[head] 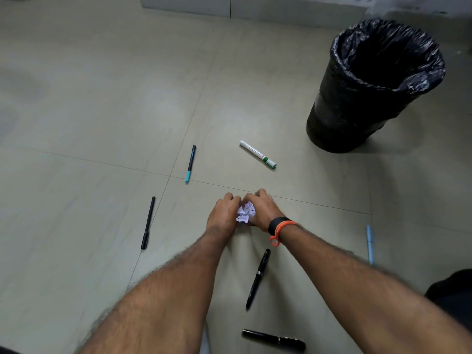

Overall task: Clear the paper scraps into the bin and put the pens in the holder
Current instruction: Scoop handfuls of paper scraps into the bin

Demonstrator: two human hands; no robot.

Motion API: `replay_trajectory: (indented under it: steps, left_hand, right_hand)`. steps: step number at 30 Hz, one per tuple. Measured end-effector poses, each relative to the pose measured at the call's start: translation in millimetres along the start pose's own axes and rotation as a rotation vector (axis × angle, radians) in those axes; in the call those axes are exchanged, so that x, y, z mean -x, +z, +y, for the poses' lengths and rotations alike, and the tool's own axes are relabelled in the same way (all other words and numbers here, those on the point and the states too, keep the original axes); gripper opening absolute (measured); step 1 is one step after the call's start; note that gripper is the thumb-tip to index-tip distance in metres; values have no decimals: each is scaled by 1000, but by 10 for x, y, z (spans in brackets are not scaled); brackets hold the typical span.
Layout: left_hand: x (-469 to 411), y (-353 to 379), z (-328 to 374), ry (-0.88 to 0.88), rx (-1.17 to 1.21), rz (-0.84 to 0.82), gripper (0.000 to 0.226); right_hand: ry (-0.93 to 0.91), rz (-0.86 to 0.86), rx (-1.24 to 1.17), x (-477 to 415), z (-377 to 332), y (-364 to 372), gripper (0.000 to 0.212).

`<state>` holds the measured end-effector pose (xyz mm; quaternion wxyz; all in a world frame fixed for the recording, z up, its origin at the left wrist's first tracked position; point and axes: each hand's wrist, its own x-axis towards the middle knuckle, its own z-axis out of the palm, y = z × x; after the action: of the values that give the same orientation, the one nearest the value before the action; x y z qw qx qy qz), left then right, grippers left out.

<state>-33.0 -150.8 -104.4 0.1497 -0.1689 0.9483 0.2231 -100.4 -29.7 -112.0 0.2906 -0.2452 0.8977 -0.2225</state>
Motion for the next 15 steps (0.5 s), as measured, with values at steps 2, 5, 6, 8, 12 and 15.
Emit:
replay_trajectory:
  steps: [2,5,6,8,12,15]
  left_hand:
    - [3,-8,4,-29,28,3,23]
    - [-5,-82,49,-81,43,-59,17]
    - [-13,-102,63,-102,55,-82,13]
    - [-40,-130,65,-157,126,-96,8]
    - [-95,-359,89,-177,249,-52,5]
    - [-186,-714,137,-146,312,-42,10]
  right_hand:
    - [18,7,5,3,-15,1,34]
    - [55,18,25,8,-66,-27,16]
    - [74,18,6,9,-75,-43,14]
    - [125,11,-65,20,-72,-98,10]
    - [177,-8,-235,36,-42,-401,18]
    - [158,-34,-291,40,-73,-775,15]
